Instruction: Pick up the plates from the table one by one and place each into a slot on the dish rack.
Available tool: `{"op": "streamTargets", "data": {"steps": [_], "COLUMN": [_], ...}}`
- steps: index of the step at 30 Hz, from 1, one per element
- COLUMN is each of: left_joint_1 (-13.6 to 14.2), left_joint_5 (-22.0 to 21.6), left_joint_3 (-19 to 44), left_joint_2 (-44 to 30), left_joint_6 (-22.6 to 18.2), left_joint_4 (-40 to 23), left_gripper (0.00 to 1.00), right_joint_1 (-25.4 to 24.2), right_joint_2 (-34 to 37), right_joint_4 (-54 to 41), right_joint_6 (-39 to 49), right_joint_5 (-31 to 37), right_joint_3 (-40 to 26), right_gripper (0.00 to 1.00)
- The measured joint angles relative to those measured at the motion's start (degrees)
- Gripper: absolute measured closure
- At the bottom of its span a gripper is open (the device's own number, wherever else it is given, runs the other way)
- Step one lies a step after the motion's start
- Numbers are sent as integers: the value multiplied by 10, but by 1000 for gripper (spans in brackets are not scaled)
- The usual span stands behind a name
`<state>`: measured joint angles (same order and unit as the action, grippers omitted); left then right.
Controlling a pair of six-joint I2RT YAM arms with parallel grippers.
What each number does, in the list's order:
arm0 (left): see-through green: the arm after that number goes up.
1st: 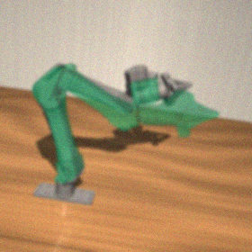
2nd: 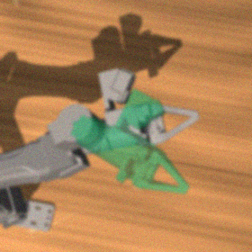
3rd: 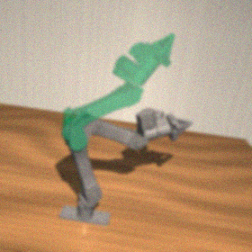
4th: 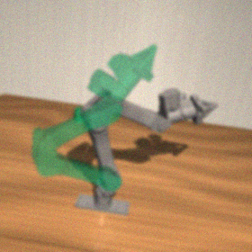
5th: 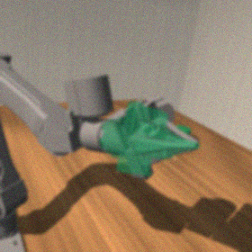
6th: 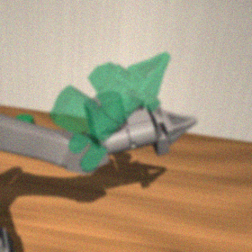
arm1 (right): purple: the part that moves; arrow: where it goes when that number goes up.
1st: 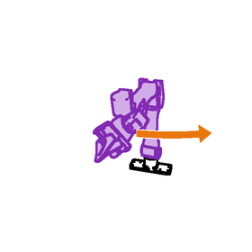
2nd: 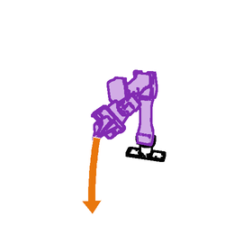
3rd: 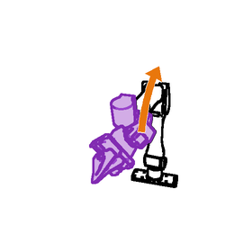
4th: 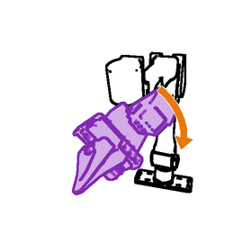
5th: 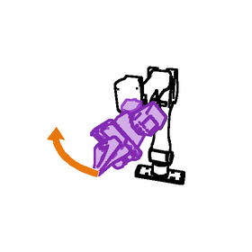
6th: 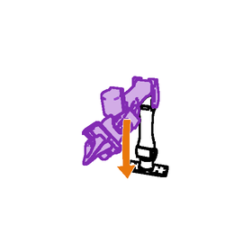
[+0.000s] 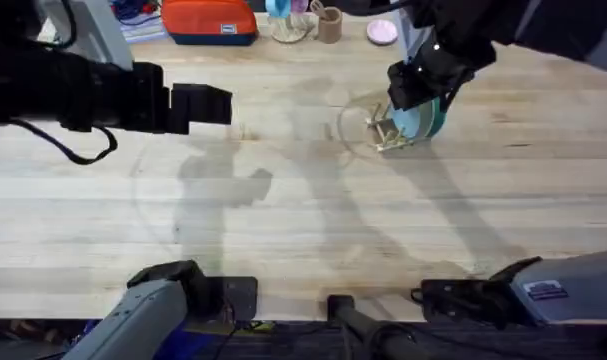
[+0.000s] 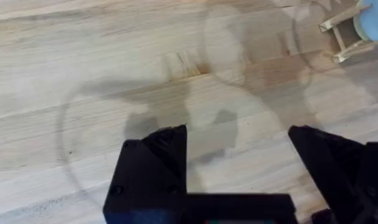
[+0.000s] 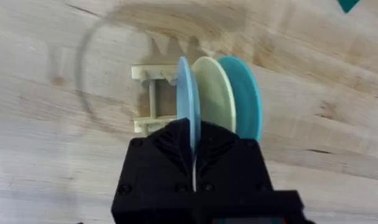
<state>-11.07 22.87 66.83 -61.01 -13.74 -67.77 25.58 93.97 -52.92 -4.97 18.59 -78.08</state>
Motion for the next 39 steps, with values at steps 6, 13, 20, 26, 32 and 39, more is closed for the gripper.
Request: {"op": "streamTargets", "data": {"steps": [6, 13, 20, 26, 32, 39], "left_joint_1": [0, 0, 0, 0, 0, 0], "left_joint_5": [0, 0, 0, 0, 0, 0], "left_joint_3": [0, 0, 0, 0, 0, 0], "left_joint_2": [0, 0, 0, 0, 0, 0], "left_joint_6": [0, 0, 0, 0, 0, 0], "left_joint_4": [0, 0, 0, 0, -1, -2], "left_gripper": [5, 5, 6, 6, 6, 6], "right_joint_1": [0, 0, 0, 0, 0, 0], "right_joint_2": [12, 12, 12, 12, 10, -42], "right_joint_4": [1, 2, 2, 2, 1, -14], "right_joint_6": [0, -3, -4, -4, 6, 9], "right_joint_5": [0, 0, 0, 11, 22, 27], "right_joint_3": [0, 0, 0, 0, -11, -71], "right_gripper": [952, 806, 763, 755, 752, 685]}}
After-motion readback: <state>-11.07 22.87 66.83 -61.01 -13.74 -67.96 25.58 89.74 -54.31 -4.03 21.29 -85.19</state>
